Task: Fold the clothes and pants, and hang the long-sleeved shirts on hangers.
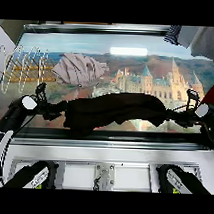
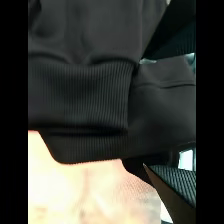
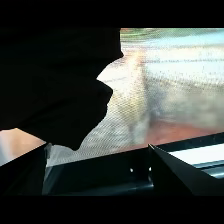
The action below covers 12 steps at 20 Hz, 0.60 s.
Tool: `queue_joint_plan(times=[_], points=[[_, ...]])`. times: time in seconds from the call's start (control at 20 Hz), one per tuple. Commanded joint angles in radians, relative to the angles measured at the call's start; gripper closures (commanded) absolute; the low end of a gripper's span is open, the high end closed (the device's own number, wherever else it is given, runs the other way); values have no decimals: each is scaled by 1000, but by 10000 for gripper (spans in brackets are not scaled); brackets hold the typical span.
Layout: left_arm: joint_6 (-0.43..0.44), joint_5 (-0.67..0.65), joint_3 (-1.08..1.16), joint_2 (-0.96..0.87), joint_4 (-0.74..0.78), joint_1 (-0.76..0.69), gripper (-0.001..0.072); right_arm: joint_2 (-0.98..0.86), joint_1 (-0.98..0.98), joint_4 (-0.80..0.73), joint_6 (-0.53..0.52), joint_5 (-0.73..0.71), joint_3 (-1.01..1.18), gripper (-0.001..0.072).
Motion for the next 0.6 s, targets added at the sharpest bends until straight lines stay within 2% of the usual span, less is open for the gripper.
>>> queue_joint_plan(times=[0.0,0.1,0.2,0.4,0.45,0.5,0.55], points=[[70,33,2,-84,-122,31,-1,-103,-77,138,-1,-100,-18,39],[79,37,55,-169,-133,6,-1,-142,-87,212,-31,-140,-18,40],[78,32,107,-245,-132,-32,9,-187,-82,332,-117,-175,-18,40],[74,26,168,-328,-130,-92,475,-277,-76,474,-240,-187,-18,57],[74,16,182,-338,-130,-94,610,-283,-76,476,-255,-187,-18,153],[74,11,195,-342,-130,-94,685,-281,-76,476,-284,-183,-16,366],[74,10,204,-341,-129,-94,686,-271,-76,475,-315,-170,-10,589]])
